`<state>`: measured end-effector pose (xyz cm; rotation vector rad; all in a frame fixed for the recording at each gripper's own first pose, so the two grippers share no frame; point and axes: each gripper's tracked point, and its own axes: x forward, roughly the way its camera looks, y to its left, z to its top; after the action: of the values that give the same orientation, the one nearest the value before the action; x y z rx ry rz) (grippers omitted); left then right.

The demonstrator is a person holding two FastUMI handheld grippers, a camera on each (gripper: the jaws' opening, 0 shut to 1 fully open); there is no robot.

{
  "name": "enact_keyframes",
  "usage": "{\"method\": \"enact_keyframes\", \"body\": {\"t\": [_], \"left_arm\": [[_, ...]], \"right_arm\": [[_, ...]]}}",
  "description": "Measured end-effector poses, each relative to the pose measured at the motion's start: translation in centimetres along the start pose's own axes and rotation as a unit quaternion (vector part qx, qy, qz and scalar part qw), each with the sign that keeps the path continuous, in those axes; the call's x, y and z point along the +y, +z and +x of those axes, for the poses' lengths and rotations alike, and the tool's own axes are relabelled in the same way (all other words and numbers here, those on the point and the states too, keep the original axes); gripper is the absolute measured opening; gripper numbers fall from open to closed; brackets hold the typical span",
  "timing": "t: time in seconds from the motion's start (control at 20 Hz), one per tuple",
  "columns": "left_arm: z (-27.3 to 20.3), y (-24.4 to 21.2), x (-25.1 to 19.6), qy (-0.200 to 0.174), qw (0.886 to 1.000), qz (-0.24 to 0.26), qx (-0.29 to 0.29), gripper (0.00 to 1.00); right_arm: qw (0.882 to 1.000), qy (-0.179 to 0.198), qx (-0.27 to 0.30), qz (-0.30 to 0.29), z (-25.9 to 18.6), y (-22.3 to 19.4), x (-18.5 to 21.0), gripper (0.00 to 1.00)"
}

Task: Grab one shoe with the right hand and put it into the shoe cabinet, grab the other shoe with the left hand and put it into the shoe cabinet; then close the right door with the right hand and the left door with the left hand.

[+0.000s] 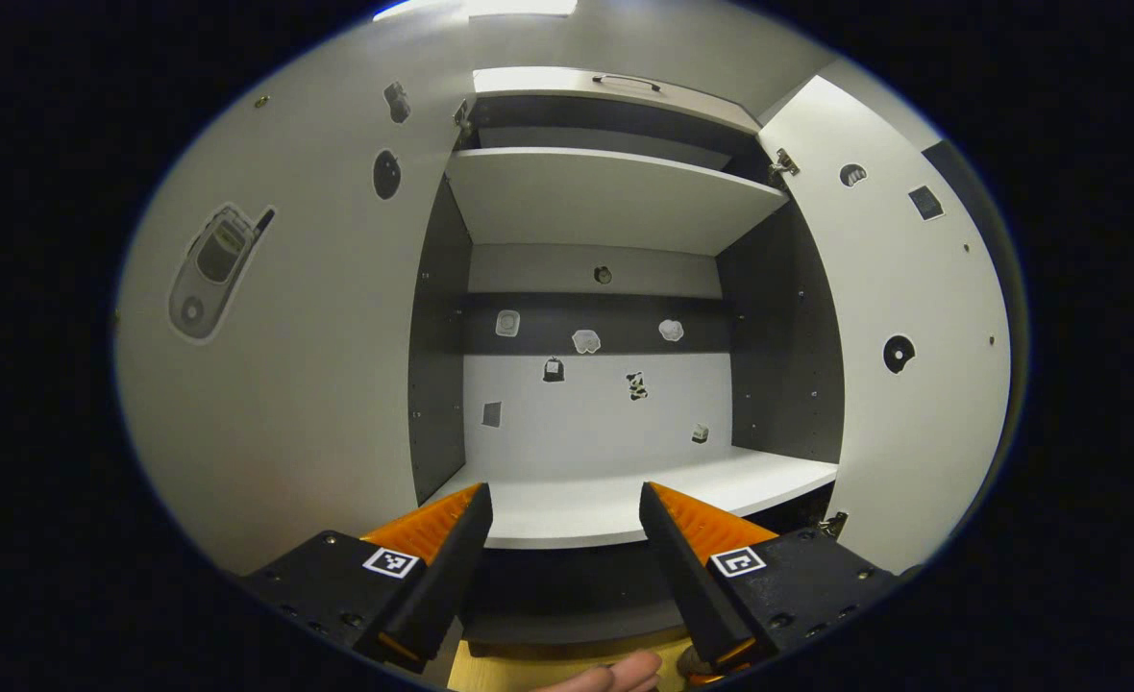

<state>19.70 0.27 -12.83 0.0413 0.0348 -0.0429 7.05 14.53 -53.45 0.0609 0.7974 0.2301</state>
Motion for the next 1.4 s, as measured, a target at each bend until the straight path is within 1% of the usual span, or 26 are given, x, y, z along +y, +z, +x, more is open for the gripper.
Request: {"method": "enact_keyframes", "body": {"t": [0.1, 0.25, 0.4, 0.6, 0.75, 1.0, 1.2, 1.3, 1.4], "left_arm": [[-0.1, 0.1, 0.1, 0.002, 1.0, -0.003, 0.0, 0.94], [-0.4, 0.3, -0.3, -0.012, 1.0, -0.018, 0.001, 0.95], [-0.7, 0.6, -0.1, -0.015, 1.0, -0.026, -0.003, 0.94], [-0.9, 0.8, 0.2, -0.013, 1.0, -0.026, -0.006, 0.94], [-1.1, 0.8, 0.1, -0.019, 0.999, -0.027, -0.003, 0.94], [-1.2, 1.0, 0.3, -0.02, 0.999, -0.028, -0.006, 0.95], [-1.4, 1.1, 0.1, -0.026, 0.999, -0.03, -0.006, 0.95], [-1.4, 1.2, 0.2, -0.026, 0.999, -0.029, -0.007, 0.94], [-1.5, 1.3, 0.2, -0.026, 0.999, -0.028, -0.008, 0.95]], "right_arm": [[1.0, -0.001, -0.013, -0.012, -0.7, 0.9, 0.0, 0.01], [0.999, 0.004, -0.036, -0.012, -2.3, 3.2, -0.1, 0.01], [0.997, -0.005, -0.072, -0.024, -4.5, 7.0, -0.7, 0.01], [0.991, -0.001, -0.128, -0.031, -8.6, 13.4, -0.9, 0.01], [0.985, -0.005, -0.17, -0.038, -11.8, 18.3, -1.2, 0.01], [0.971, -0.001, -0.236, -0.036, -17.2, 27.4, -1.0, 0.01], [0.964, 0.018, -0.261, -0.046, -19.5, 33.8, 0.8, 0.01], [0.961, 0.013, -0.271, -0.06, -20.0, 36.7, 1.5, 0.0], [0.958, 0.001, -0.277, -0.079, -19.8, 39.5, 1.8, 0.01]]}}
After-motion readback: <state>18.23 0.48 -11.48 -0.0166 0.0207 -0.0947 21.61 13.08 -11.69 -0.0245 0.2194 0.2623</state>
